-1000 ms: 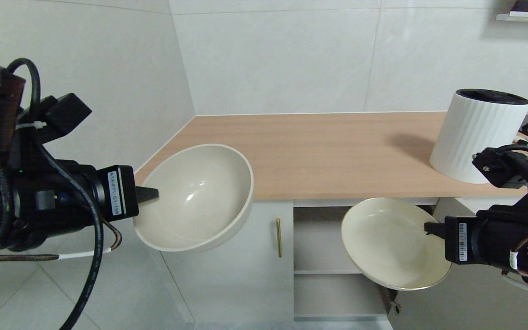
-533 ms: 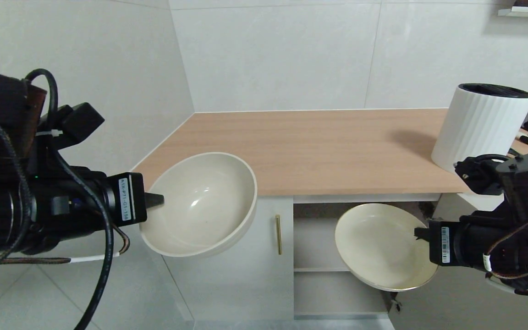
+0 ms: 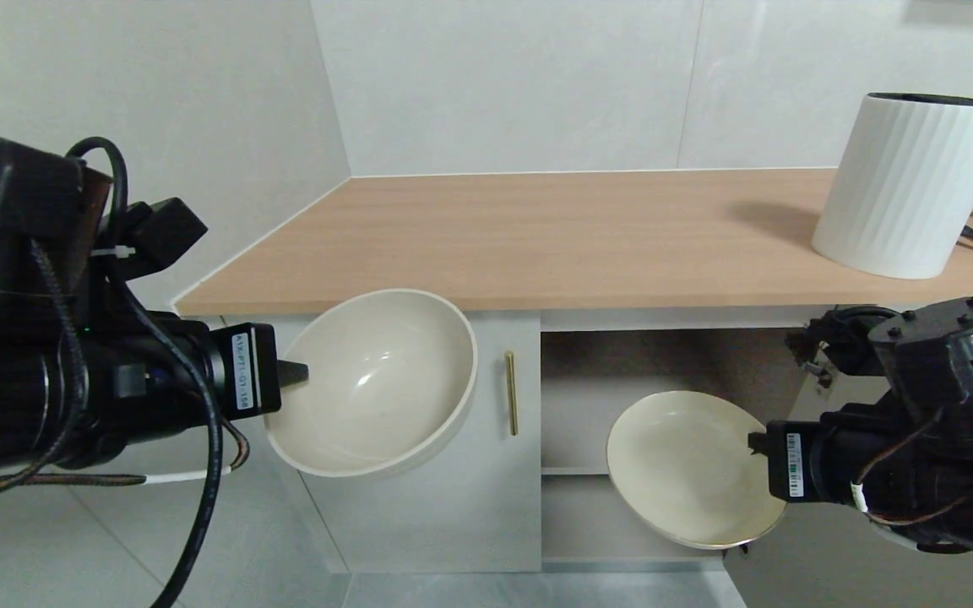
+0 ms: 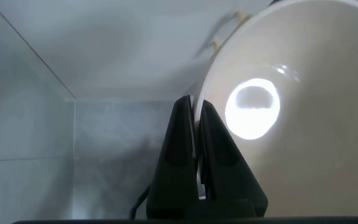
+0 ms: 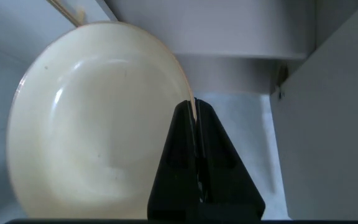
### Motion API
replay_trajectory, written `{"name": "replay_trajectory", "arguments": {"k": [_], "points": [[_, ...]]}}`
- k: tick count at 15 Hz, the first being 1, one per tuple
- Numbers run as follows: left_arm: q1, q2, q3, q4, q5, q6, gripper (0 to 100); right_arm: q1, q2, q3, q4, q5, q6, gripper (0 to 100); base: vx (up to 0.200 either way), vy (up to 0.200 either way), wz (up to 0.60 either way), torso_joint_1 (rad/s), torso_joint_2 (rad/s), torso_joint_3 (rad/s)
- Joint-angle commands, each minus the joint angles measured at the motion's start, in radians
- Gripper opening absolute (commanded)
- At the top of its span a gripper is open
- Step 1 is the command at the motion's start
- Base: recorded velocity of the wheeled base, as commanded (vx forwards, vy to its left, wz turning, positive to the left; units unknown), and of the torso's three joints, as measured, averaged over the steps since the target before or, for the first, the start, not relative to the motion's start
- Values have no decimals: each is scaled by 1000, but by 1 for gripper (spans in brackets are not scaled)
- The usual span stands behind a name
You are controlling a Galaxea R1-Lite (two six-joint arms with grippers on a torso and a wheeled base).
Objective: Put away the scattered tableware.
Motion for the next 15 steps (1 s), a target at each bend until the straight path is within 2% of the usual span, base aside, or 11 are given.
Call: {"name": "replay_trajectory", "arguments": {"k": [1, 7, 14, 15], "points": [[-2, 10, 2, -1, 1, -1, 0, 1, 23, 2, 0, -1, 1, 0, 0, 0, 0, -105, 471, 354], [-2, 16, 2, 0, 2, -1, 0, 12, 54, 6, -3, -1, 4, 0, 0, 0, 0, -64, 430, 366], [-2, 16, 6, -1, 2, 1, 0, 9, 110, 2, -8, 2, 3, 0, 0, 0, 0, -2, 52, 46], [-2, 22, 8, -1, 2, 1, 0, -19, 155, -18, -35, 16, 3, 0, 0, 0, 0, 0, 0, 0]]}}
